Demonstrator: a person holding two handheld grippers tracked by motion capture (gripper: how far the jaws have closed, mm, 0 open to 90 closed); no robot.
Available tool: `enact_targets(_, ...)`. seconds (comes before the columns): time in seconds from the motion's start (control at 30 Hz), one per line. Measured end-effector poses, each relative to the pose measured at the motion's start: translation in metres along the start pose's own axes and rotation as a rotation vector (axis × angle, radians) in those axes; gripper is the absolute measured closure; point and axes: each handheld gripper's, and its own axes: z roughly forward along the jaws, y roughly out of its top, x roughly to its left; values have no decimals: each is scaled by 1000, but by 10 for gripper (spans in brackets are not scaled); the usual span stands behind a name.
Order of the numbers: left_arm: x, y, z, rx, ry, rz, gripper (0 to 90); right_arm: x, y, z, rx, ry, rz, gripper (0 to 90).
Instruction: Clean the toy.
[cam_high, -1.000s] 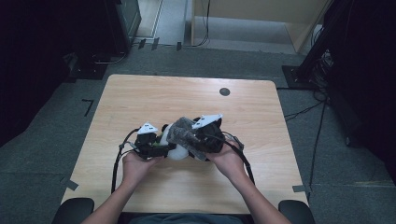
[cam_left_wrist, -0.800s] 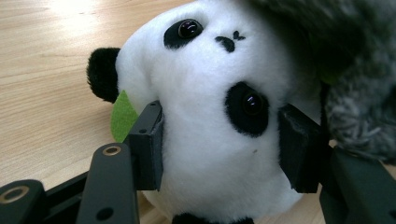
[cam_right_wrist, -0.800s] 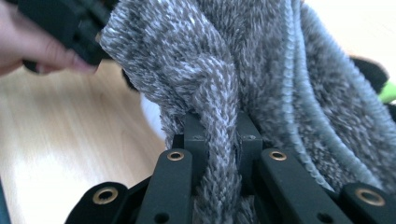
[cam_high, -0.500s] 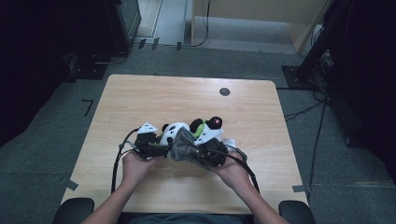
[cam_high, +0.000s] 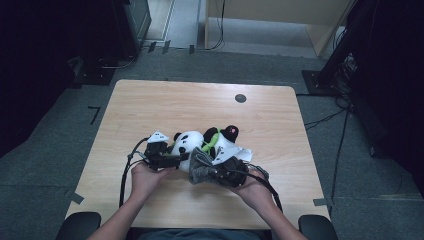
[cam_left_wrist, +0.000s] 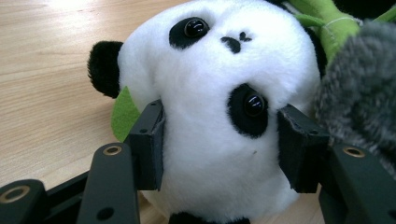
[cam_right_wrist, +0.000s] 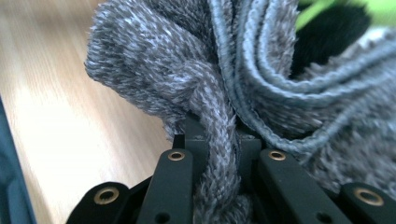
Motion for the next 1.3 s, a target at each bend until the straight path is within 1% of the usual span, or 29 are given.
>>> enact_targets(0.1, 0, 0, 0, 0, -3, 8, 427, -1, -3, -2, 5, 0, 2, 816)
enact_targets(0.13, 0, 0, 0, 2, -3, 13, 427, -3, -5, -5, 7, 12, 17, 816)
enact_targets(0.2, 0, 0, 0, 1, -2, 13, 428, -4, -7, -7, 9, 16, 23, 816)
enact_targets(0.3, 0, 1, 0, 1, -3, 9, 431, -7, -15, -11, 26, 17, 32, 816)
enact_targets(0.57, 1, 1, 0, 4, -6, 18, 451, -15, -29, -18, 79, 28, 80, 814)
enact_targets(0.63, 1, 1, 0, 6, -8, 19, 456, -15, -30, -20, 85, 27, 88, 814)
enact_targets(0.67, 1, 1, 0, 6, -9, 21, 463, -17, -31, -23, 79, 40, 109, 814)
enact_targets(0.7, 1, 1, 0, 6, -9, 23, 463, -17, -31, -23, 79, 40, 109, 814)
enact_targets(0.73, 1, 1, 0, 5, -9, 22, 465, -16, -28, -30, 29, 85, 123, 814)
enact_targets(0.77, 1, 1, 0, 4, -10, 18, 465, -16, -28, -30, 29, 85, 123, 814)
enact_targets(0.8, 1, 1, 0, 4, -10, 15, 465, -11, -21, -37, -20, 114, 132, 814)
enact_targets(0.83, 1, 1, 0, 4, -10, 15, 465, -11, -21, -37, -20, 114, 132, 814)
enact_targets(0.87, 1, 1, 0, 5, -7, 19, 465, -7, -13, -43, -79, 172, 150, 813)
enact_targets(0.9, 1, 1, 0, 5, -7, 19, 465, -7, -13, -43, -79, 172, 150, 813)
enact_targets(0.93, 0, 1, 0, 6, -5, 21, 465, -5, -8, -46, -102, 187, 152, 813)
enact_targets(0.97, 0, 1, 0, 7, -4, 22, 465, -3, 3, -51, -134, 186, 135, 813)
enact_targets(1.07, -2, 1, 0, 7, -1, 27, 465, -5, 17, -56, -181, 170, 131, 813)
enact_targets(1.1, -2, 1, 0, 7, -1, 27, 464, -5, 17, -56, -181, 170, 131, 813)
enact_targets(1.17, -2, 1, 0, 7, -1, 29, 464, -11, 33, -61, -222, 143, 123, 813)
enact_targets(1.2, -2, 1, 0, 7, -1, 29, 464, -12, 37, -63, -231, 130, 115, 813)
enact_targets(1.23, -2, 1, 0, 7, 0, 27, 464, -12, 37, -63, -231, 130, 115, 813)
enact_targets(1.27, -2, 1, 0, 7, -1, 27, 464, -17, 50, -63, -234, 75, 95, 813)
enact_targets(1.3, -2, 1, 0, 8, 0, 30, 465, -19, 55, -62, -231, 47, 85, 813)
